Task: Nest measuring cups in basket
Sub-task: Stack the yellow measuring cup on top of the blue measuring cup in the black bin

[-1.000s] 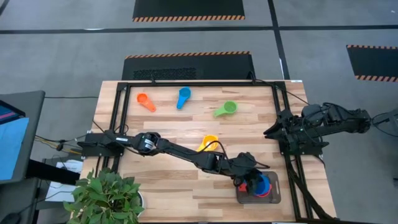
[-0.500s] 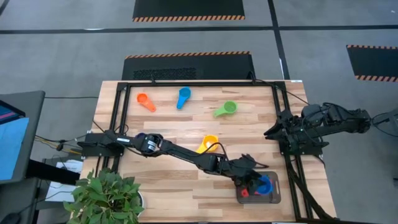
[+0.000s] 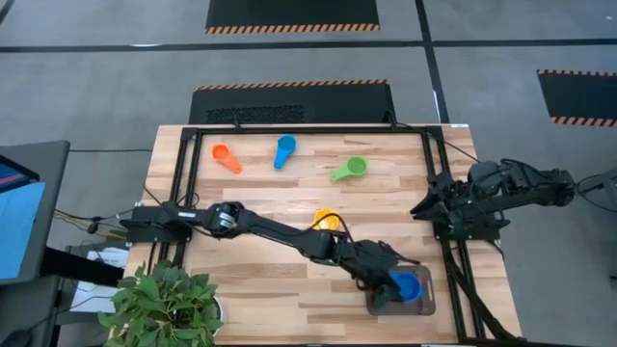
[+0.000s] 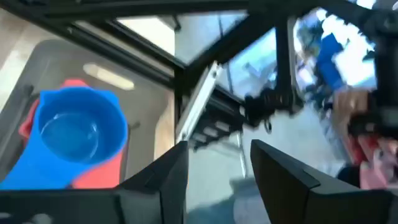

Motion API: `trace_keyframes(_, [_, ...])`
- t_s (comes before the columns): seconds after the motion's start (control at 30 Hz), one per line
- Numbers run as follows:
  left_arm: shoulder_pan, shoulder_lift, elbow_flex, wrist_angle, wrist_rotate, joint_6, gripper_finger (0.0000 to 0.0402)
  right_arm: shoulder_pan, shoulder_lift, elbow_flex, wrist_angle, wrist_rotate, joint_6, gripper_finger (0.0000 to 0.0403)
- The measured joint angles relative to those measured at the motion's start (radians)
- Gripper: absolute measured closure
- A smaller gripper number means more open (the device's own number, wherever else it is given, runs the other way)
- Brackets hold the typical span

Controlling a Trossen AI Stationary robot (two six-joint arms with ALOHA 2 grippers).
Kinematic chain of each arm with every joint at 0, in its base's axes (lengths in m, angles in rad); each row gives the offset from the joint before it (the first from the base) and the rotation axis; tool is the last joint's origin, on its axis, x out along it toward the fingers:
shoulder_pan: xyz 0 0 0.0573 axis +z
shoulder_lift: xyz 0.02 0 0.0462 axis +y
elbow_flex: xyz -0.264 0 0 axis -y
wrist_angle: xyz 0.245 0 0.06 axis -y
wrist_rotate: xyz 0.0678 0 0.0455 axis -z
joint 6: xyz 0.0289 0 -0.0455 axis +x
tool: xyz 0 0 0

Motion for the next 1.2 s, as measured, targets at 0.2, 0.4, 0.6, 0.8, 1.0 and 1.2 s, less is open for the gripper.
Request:
trace_keyframes(0.2, [0.006,-0.090,-0.002,-0.502,-0.092,0.147,0.0272,0.000,0.000,0.000,0.073,0.011,-0.045,0.0285])
trace_keyframes(0.4, [0.035,-0.154,-0.002,-0.938,-0.411,0.256,0.0278,0.000,0.016,0.000,0.135,0.017,-0.048,0.0285])
trace_keyframes(0.6, [0.106,-0.162,-0.027,-1.062,-0.500,0.498,0.0278,-0.001,0.039,0.000,0.130,0.089,-0.043,0.0285])
trace_keyframes(0.8, [0.204,-0.161,-0.122,-1.041,-0.317,0.658,0.0278,-0.001,0.067,0.000,0.134,0.199,0.041,0.0285])
trace_keyframes(1.0, [0.256,-0.159,-0.180,-1.008,-0.203,0.727,0.0278,0.000,0.102,0.001,0.130,0.274,0.087,0.0285])
trace_keyframes(1.2, [0.250,-0.160,-0.225,-0.891,-0.190,0.718,0.0278,-0.002,0.140,0.001,0.132,0.305,0.088,0.0285])
